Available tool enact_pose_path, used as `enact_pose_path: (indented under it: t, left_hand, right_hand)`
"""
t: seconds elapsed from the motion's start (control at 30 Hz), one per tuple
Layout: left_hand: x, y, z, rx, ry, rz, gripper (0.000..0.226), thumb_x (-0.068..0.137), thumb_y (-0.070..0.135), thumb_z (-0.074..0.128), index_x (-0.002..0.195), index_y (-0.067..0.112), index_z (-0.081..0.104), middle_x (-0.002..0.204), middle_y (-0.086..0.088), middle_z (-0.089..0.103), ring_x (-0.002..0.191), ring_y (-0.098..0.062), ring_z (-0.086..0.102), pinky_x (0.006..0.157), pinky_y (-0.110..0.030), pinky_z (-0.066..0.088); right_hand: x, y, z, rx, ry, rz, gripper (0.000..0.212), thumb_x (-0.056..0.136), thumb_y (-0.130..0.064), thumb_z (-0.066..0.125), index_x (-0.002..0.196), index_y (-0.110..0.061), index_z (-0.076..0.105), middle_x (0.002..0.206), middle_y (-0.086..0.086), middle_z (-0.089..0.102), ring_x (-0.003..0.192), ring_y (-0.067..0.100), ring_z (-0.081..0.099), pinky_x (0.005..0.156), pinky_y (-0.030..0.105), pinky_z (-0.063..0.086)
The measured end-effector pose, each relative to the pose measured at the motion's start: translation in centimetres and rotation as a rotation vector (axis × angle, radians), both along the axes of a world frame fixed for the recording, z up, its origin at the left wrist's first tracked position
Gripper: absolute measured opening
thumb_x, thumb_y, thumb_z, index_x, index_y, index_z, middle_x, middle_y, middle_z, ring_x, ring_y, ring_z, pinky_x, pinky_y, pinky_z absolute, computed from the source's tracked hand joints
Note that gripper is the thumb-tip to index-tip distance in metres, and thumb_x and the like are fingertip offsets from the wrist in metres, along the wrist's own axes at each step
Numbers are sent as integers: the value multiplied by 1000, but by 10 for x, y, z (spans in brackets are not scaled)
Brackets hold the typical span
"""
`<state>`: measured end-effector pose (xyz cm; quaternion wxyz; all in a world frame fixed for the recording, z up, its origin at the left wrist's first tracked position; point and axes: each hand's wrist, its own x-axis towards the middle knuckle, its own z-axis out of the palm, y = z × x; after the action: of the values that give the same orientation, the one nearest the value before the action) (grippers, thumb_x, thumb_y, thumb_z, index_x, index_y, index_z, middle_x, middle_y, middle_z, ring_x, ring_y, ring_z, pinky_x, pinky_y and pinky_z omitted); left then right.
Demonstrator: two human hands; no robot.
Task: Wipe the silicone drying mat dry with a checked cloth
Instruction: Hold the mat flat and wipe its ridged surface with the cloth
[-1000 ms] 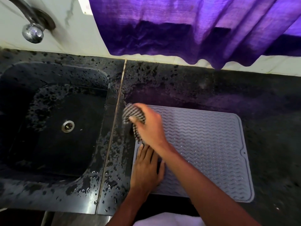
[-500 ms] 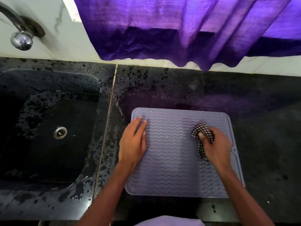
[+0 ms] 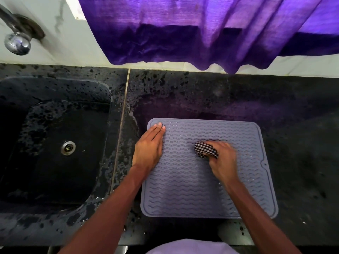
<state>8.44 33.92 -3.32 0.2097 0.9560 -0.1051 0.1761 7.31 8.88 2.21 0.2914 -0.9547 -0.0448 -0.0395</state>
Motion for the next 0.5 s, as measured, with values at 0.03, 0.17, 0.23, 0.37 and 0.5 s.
enact_pose_path:
  t: [0.03, 0.17, 0.23, 0.37, 0.5]
  left_hand:
    - [1, 1, -1, 1, 0, 0, 39, 100, 14, 46, 130, 2, 68, 136, -11, 66, 127, -25, 63, 114, -33, 42]
    - [2, 2, 0, -31, 48, -3, 39, 99, 14, 47, 131, 4, 68, 137, -9, 65, 128, -23, 62, 115, -30, 40]
    - [1, 4, 5, -31, 83, -18, 42, 95, 14, 47, 130, 5, 69, 136, -9, 66, 126, -23, 63, 113, -28, 40]
    - [7, 15, 22, -42, 194, -64, 43, 85, 9, 64, 127, 7, 70, 133, -11, 68, 120, -30, 67, 100, -46, 56]
    - [24, 22, 34, -176, 244, -140, 37, 90, -3, 67, 124, 12, 72, 134, -5, 66, 123, -29, 63, 98, -51, 56]
  right_hand:
    - [2, 7, 0, 0, 10, 28, 53, 57, 12, 70, 101, -16, 75, 96, 0, 74, 86, 23, 61, 76, 21, 31]
    - [7, 44, 3, 68, 41, 161, 41, 67, 4, 76, 103, -17, 75, 95, -2, 74, 86, 16, 57, 74, 25, 35]
    - [9, 65, 5, 89, 55, 252, 36, 70, -3, 78, 102, -18, 75, 95, -3, 74, 85, 14, 56, 72, 26, 38]
    - [19, 89, 7, 64, 84, 430, 36, 68, -1, 76, 99, -17, 72, 93, -1, 73, 81, 17, 57, 73, 26, 33]
    - [21, 67, 12, 101, 31, 408, 44, 67, 4, 73, 106, -14, 70, 98, 2, 71, 90, 19, 57, 82, 27, 38]
